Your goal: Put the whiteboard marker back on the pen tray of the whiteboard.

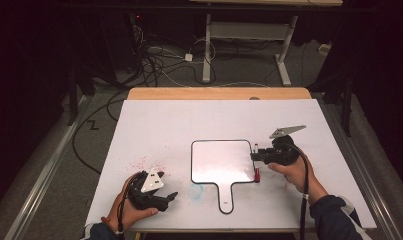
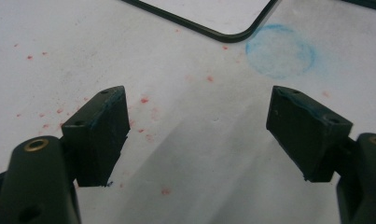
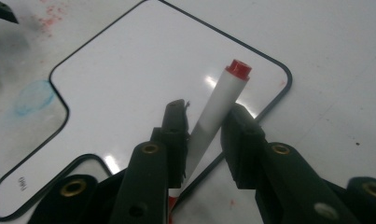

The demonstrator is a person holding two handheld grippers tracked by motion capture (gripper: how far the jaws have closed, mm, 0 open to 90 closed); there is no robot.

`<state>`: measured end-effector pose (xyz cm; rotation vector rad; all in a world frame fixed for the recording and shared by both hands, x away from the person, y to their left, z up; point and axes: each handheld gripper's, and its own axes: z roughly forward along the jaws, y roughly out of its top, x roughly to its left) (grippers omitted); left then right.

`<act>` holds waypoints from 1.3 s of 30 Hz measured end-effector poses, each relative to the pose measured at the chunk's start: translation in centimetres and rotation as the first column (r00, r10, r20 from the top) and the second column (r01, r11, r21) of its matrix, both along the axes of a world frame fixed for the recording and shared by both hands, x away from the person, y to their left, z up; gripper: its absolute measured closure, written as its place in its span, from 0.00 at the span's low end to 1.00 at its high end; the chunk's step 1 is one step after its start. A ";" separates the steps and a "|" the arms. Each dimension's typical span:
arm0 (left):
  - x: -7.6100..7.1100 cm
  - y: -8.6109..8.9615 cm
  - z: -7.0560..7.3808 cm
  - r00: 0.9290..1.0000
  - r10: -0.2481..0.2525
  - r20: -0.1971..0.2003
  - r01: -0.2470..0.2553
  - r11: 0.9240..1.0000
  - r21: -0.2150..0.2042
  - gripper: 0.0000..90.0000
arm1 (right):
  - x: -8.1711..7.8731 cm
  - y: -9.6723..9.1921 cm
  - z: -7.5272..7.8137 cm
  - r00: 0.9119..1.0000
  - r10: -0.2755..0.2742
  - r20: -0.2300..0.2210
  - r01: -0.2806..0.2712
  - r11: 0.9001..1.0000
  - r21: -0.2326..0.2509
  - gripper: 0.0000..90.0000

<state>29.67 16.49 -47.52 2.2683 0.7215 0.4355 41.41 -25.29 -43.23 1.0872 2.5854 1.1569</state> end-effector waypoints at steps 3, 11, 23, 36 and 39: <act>0.0 0.0 0.0 1.000 -0.002 -0.001 0.002 1.000 0.003 0.22 | 0.8 0.1 -0.9 1.000 -0.029 -0.010 0.028 0.999 -0.018 0.74; 0.0 -0.2 -0.1 1.000 -0.004 -0.001 0.004 1.000 0.015 0.22 | 1.4 0.4 -2.3 0.995 -0.094 0.027 0.096 0.991 -0.096 0.63; 0.1 -0.2 -0.1 1.000 -0.010 -0.002 0.010 1.000 0.011 0.22 | 1.2 0.6 -2.5 0.985 -0.135 0.109 0.147 0.982 -0.118 0.60; 0.1 -0.2 0.0 1.000 -0.010 0.001 0.010 1.000 0.005 0.22 | 1.3 1.0 -2.7 0.976 -0.161 0.146 0.181 0.973 -0.141 0.58; 0.1 -0.2 0.0 1.000 -0.009 0.002 0.009 1.000 0.004 0.22 | 1.2 0.9 -2.6 0.975 -0.161 0.156 0.182 0.975 -0.126 0.57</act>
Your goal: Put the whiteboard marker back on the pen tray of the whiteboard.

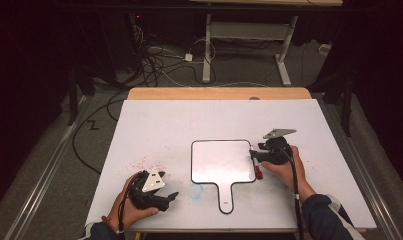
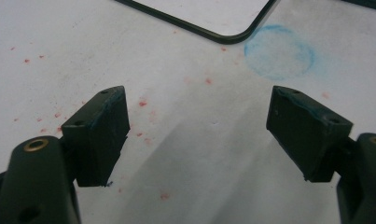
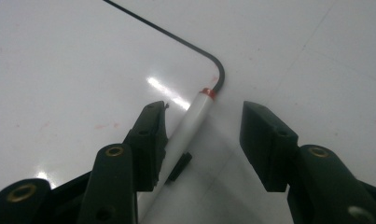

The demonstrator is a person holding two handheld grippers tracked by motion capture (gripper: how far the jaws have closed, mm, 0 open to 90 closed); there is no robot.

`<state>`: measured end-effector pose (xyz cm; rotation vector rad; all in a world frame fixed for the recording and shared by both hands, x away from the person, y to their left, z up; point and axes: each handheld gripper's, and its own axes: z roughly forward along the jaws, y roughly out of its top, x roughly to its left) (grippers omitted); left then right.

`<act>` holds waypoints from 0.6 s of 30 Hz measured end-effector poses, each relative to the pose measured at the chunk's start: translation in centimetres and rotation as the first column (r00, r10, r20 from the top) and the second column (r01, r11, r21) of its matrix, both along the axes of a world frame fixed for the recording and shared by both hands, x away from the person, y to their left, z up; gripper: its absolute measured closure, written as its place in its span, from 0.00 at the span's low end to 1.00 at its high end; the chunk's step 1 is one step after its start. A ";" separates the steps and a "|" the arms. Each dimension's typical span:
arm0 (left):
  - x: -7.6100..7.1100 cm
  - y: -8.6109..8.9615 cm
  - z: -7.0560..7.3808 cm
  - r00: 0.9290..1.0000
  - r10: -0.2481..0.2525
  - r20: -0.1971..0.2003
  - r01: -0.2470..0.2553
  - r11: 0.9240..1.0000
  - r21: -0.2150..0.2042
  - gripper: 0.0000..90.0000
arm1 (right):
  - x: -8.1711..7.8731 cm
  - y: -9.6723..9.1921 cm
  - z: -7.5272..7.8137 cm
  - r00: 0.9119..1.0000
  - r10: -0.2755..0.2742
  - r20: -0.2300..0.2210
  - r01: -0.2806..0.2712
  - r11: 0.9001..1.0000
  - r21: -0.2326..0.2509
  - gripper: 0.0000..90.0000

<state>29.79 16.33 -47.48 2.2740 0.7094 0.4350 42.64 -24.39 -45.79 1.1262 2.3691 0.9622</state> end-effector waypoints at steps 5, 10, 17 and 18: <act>0.0 0.1 0.1 1.000 0.009 0.003 -0.009 1.000 -0.002 0.21 | -0.7 -0.2 1.0 0.998 0.005 0.069 -0.007 0.999 0.032 0.54; 0.0 0.1 0.1 1.000 0.012 0.006 -0.012 1.000 -0.007 0.21 | -1.4 -0.4 2.0 0.990 0.005 0.142 -0.015 0.998 0.064 0.48; 0.1 0.2 0.2 1.000 0.022 0.010 -0.022 1.000 -0.011 0.21 | -3.1 -0.9 3.6 0.968 0.029 0.249 -0.053 0.994 0.090 0.45; 0.1 0.3 0.2 1.000 0.024 0.010 -0.024 1.000 -0.013 0.21 | -3.4 -1.0 3.7 0.965 0.031 0.260 -0.056 0.995 0.088 0.43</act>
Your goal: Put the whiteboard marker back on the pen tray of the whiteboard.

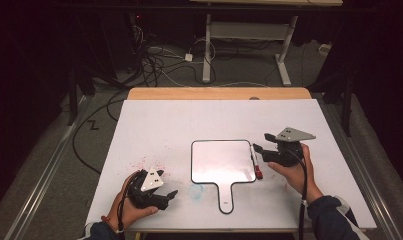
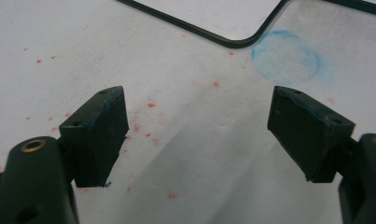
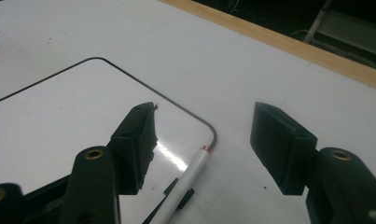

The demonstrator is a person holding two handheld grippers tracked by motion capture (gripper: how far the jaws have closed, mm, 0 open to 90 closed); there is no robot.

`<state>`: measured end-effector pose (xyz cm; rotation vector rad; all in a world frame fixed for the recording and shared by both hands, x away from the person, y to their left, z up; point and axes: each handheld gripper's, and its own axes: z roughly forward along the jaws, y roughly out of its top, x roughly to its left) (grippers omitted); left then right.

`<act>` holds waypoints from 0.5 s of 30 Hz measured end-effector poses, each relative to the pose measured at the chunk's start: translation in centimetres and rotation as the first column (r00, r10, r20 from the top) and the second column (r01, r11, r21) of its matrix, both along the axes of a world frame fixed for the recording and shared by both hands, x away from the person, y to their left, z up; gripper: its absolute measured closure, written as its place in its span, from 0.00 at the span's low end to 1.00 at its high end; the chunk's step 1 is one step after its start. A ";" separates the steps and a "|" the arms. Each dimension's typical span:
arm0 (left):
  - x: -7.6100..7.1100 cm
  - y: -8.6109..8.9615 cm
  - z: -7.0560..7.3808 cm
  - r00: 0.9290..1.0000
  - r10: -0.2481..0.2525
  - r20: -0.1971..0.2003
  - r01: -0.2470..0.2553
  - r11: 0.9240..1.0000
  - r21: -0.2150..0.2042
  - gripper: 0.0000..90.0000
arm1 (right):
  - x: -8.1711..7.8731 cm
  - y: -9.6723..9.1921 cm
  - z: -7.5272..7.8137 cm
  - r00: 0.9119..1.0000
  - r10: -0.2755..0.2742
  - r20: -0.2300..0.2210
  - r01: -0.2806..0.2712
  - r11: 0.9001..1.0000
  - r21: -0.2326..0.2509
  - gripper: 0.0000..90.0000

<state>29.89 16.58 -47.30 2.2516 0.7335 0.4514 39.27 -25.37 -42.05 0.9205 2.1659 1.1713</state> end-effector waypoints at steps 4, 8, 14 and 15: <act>0.1 0.0 0.0 1.000 0.006 0.001 -0.006 1.000 -0.005 0.21 | -1.2 -0.5 0.8 0.999 0.016 0.049 -0.016 1.000 0.005 0.43; 0.2 0.0 0.1 1.000 0.009 0.004 -0.009 1.000 -0.005 0.21 | -2.0 -0.9 1.6 0.997 0.017 0.081 -0.018 1.000 0.010 0.40; -0.1 0.1 0.1 1.000 0.010 0.008 -0.010 1.000 0.002 0.21 | -3.4 -1.7 2.0 0.994 0.009 0.106 -0.009 1.000 -0.007 0.37; -0.2 0.1 0.1 1.000 0.009 0.010 -0.009 1.000 0.001 0.21 | -3.6 -1.8 2.1 0.993 -0.001 0.115 0.002 1.000 -0.010 0.36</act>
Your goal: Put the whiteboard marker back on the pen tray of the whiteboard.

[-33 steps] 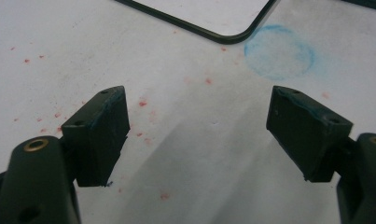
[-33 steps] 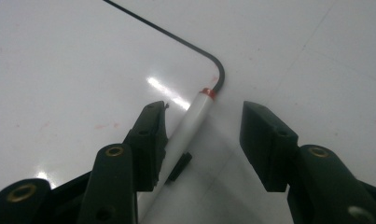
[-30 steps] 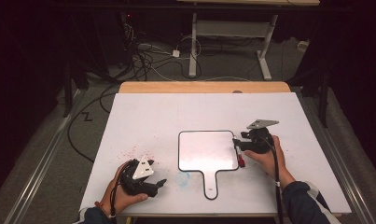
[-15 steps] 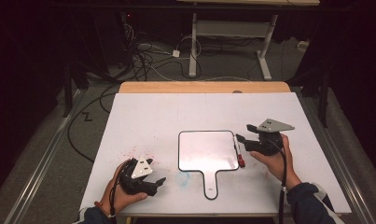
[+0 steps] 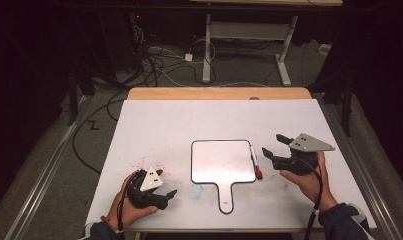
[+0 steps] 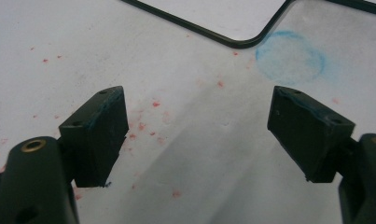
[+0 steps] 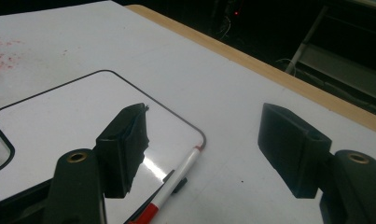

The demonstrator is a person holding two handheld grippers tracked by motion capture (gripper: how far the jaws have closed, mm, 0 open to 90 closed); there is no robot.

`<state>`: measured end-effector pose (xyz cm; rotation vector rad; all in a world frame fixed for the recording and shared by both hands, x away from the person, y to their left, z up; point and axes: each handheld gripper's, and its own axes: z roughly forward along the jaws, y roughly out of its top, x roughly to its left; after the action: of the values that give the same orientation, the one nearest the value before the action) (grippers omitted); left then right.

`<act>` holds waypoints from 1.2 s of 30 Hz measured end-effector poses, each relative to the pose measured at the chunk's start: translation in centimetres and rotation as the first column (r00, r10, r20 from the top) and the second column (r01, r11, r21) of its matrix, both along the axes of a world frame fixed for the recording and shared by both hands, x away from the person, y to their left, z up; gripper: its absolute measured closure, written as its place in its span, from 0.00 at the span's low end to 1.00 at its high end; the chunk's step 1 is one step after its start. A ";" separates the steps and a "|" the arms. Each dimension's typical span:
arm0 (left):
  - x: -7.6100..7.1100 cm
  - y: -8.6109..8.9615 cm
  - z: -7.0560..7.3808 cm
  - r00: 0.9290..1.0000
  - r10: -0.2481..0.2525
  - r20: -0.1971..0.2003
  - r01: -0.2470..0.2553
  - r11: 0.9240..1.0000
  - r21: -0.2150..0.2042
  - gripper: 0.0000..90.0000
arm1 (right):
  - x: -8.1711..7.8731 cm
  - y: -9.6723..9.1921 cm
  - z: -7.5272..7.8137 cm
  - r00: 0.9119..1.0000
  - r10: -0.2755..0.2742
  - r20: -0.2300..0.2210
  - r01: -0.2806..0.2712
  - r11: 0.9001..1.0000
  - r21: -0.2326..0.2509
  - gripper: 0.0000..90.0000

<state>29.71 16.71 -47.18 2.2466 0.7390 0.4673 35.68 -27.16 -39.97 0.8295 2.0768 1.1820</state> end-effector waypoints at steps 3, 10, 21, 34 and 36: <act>-0.1 0.0 0.0 1.000 0.000 0.006 0.000 1.000 0.003 0.21 | -0.4 -0.2 0.1 1.000 -0.015 0.011 0.015 1.000 0.000 0.34; 0.0 0.1 0.1 1.000 0.014 0.017 -0.014 1.000 0.000 0.21 | -1.2 -1.0 0.0 0.998 -0.042 0.042 0.043 0.999 -0.002 0.29; -0.1 0.0 0.1 0.999 0.024 0.043 -0.025 1.000 0.015 0.21 | -3.0 -1.9 -0.9 0.997 -0.034 0.063 0.034 0.999 -0.012 0.28; -0.5 -0.1 0.6 0.991 0.020 0.131 -0.025 0.999 0.037 0.21 | -4.8 -3.9 -3.1 0.998 -0.047 0.039 0.047 0.999 -0.008 0.28; -0.5 -0.1 0.6 0.990 0.026 0.137 -0.031 0.999 0.040 0.21 | -5.0 -4.2 -3.8 0.998 -0.051 0.036 0.052 0.998 -0.025 0.28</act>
<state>29.24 16.66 -46.59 2.2195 0.6968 0.6495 30.67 -31.31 -43.72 0.8392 2.0254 1.1319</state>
